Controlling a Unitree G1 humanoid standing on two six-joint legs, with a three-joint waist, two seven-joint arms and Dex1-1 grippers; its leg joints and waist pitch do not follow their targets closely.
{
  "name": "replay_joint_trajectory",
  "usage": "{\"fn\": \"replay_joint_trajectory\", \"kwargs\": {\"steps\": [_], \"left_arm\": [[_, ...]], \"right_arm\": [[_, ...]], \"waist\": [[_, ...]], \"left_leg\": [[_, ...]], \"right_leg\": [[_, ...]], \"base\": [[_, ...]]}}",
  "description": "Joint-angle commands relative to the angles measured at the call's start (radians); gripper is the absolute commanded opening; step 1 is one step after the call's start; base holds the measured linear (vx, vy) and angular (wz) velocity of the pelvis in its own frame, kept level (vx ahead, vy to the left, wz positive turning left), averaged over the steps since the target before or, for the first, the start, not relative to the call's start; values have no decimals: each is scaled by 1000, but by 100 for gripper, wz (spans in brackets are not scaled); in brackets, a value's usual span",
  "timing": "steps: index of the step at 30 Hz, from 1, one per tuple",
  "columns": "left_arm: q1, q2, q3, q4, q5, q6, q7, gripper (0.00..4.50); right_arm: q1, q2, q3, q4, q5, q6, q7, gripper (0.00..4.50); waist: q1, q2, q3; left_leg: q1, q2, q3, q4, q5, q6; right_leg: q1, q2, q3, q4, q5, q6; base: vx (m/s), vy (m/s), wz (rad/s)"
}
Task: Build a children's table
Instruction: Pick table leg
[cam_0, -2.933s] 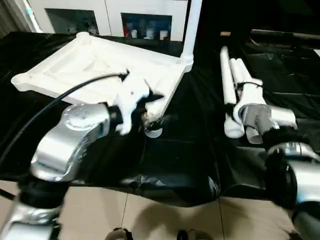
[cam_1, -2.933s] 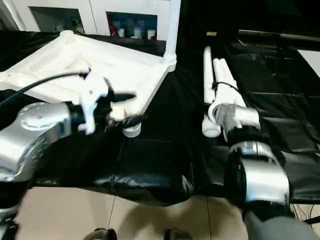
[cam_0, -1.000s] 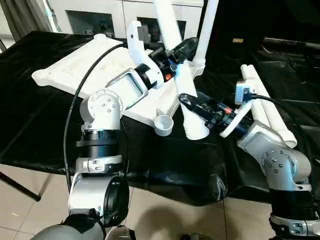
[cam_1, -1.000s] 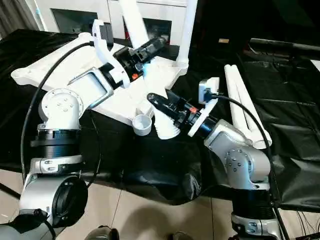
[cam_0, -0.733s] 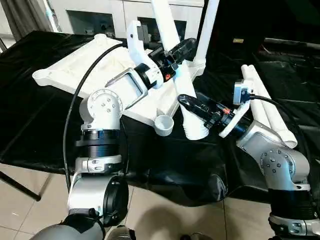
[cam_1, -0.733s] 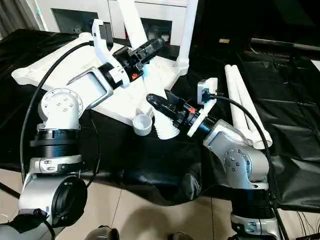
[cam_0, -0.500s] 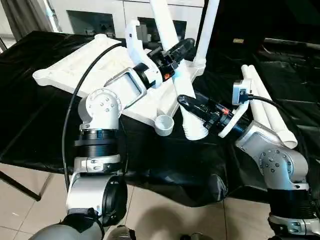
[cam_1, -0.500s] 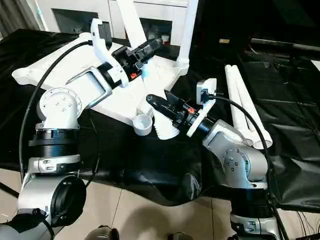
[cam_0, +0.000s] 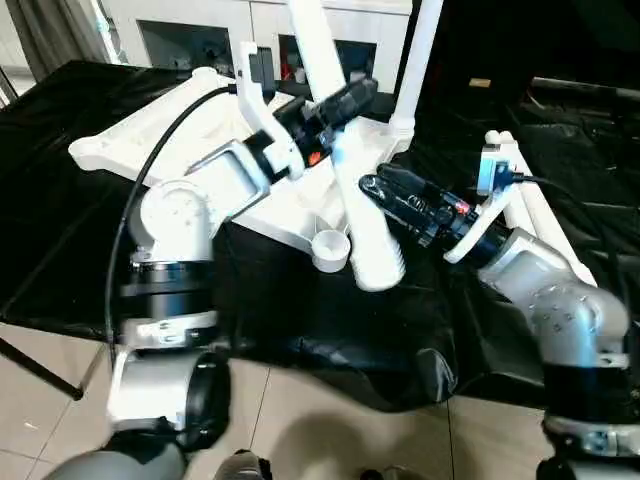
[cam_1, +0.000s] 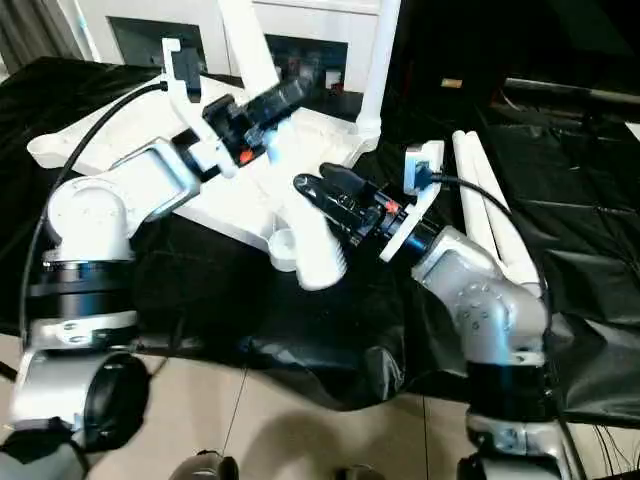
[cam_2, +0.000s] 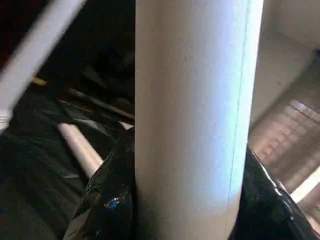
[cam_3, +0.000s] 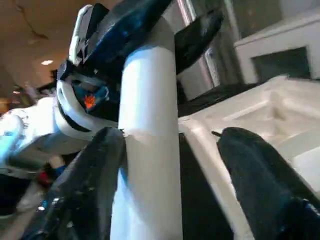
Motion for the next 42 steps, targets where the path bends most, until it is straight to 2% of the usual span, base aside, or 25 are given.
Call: {"fn": "replay_joint_trajectory", "kwargs": {"steps": [1,5,9,13,16,18,20,21,25,27,30,31,39,42], "left_arm": [[-6,16,-44,-62,-61,39,-119,180],[17,79,-148,-92,-23,12,-271,180],[21,96,-196,-83,28,-34,-317,180],[36,106,-249,-106,54,-124,-439,180],[44,114,-269,-122,42,-129,-486,180],[49,119,-283,-129,42,-130,-510,180],[51,120,-287,-129,43,-131,-518,180],[51,120,-288,-129,43,-131,-518,180],[56,124,-294,-120,53,-145,-534,180],[58,123,-291,-118,52,-144,-533,180],[60,122,-286,-118,48,-143,-531,180],[61,121,-284,-118,47,-143,-531,180],[69,126,-282,-119,49,-152,-524,180],[71,119,-278,-118,66,-166,-491,179]], "right_arm": [[-17,-46,-1,1,66,134,40,347],[2,-129,44,-33,175,311,151,347],[9,-166,75,-46,179,347,189,347],[1,-205,146,-41,97,304,219,347],[-7,-209,161,-39,89,299,233,347],[-9,-217,178,-38,78,286,255,347],[-10,-220,188,-36,70,274,266,347],[-10,-219,188,-36,69,273,266,320],[-16,-200,193,-20,52,229,278,307],[-15,-191,193,-21,48,216,280,276],[-11,-185,196,-23,40,200,281,263],[-9,-184,196,-23,37,195,281,242],[-3,-141,180,-8,6,129,246,220],[-3,-117,177,3,-31,80,206,215]], "waist": [[3,-12,-110],[9,-12,-109],[12,-12,-106],[10,-14,-108],[11,-14,-108],[12,-19,-110],[12,-16,-109],[12,-16,-111],[12,-18,-113],[10,-18,-113],[11,-19,-114],[11,-19,-114],[11,-18,-114],[9,-14,-115]], "left_leg": [[16,7,-9,-53,-56,45],[16,10,-10,-55,-55,45],[17,14,-9,-56,-74,25],[14,13,-11,-57,-78,0],[15,13,-10,-56,-84,0],[15,14,-10,-56,-80,4],[15,14,-9,-55,-81,6],[15,15,-10,-55,-78,6],[15,15,-10,-55,-84,6],[17,16,-10,-55,-87,6],[17,15,-10,-55,-93,4],[18,16,-11,-56,-93,4],[19,16,-11,-56,-101,0],[18,17,-12,-56,-100,-5]], "right_leg": [[70,-59,39,-74,-80,-211],[71,-62,40,-75,-88,-205],[68,-65,41,-80,-129,-190],[70,-66,41,-83,-166,-169],[69,-68,42,-82,-168,-176],[69,-68,41,-80,-167,-180],[67,-67,41,-80,-165,-182],[68,-68,41,-78,-158,-183],[67,-68,40,-78,-152,-186],[66,-67,40,-77,-141,-191],[67,-66,40,-77,-142,-193],[67,-66,40,-77,-142,-194],[65,-67,40,-77,-153,-191],[64,-67,40,-75,-140,-193]], "base": [[0,0,0],[0,0,0],[0,0,0],[0,0,0],[0,0,0],[0,0,0],[0,0,0],[0,0,0],[0,0,0],[0,0,0],[0,0,0],[0,0,0],[0,0,0],[0,0,0]]}}
